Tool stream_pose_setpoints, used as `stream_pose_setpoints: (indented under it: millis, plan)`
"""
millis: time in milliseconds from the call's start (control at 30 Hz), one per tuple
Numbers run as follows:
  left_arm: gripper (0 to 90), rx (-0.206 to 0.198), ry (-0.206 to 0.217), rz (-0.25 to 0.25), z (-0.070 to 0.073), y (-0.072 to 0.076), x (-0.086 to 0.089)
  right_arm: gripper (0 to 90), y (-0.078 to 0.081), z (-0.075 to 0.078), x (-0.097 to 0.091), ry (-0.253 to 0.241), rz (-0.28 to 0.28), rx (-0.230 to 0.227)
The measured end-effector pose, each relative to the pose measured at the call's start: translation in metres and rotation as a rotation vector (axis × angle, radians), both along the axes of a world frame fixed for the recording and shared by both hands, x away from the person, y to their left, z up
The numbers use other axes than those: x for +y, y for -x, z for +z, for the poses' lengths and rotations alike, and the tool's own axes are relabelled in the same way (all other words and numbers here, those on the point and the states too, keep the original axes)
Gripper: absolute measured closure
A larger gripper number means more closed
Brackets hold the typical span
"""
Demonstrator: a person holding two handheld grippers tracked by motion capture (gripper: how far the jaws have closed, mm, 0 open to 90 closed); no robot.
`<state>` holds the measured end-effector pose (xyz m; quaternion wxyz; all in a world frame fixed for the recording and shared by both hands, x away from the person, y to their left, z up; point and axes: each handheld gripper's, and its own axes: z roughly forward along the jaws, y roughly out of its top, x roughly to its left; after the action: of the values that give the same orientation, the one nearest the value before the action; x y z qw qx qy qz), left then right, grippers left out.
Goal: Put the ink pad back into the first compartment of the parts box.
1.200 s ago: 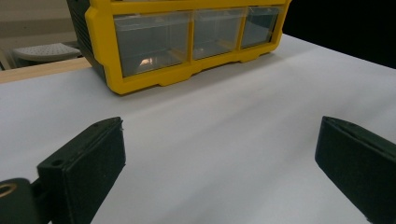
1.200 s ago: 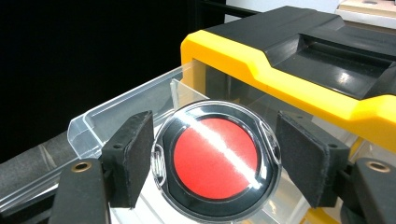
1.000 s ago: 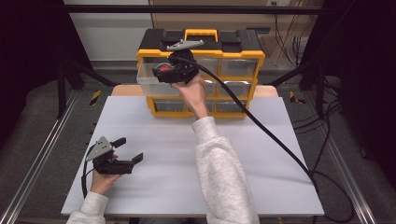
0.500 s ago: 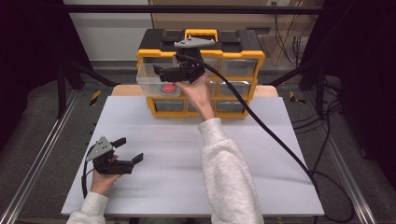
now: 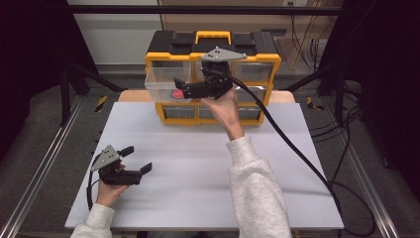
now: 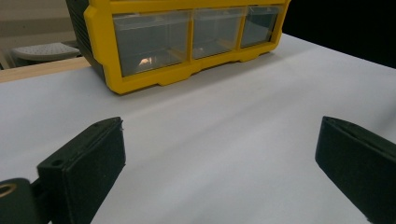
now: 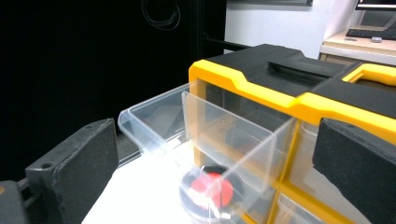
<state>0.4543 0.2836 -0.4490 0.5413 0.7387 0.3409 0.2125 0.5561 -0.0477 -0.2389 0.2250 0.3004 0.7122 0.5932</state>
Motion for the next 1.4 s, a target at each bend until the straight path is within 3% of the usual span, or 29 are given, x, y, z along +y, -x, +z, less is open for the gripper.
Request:
stream_pose_setpoints:
  millis: [233,533,833,1000,1400]
  plan:
    - [1.3,0.0,-0.003,-0.002,0.0,0.0,0.0,0.5,0.017,-0.01,-0.021,-0.011,0.0,-0.015]
    - [1.3,0.0,-0.004,-0.002,0.0,0.0,0.0,0.8,0.04,-0.037,-0.048,-0.009,-0.005,-0.031]
    - [1.2,0.002,-0.013,-0.005,-0.001,-0.001,-0.002,2.1,0.059,-0.084,-0.074,0.003,-0.016,-0.002]
    - [1.2,0.004,-0.015,-0.005,-0.001,-0.001,-0.003,2.3,0.07,-0.115,-0.096,0.002,-0.03,0.025]
    - [1.1,0.005,-0.019,-0.004,-0.002,-0.001,-0.003,2.9,0.094,-0.174,-0.153,0.0,-0.064,0.072]
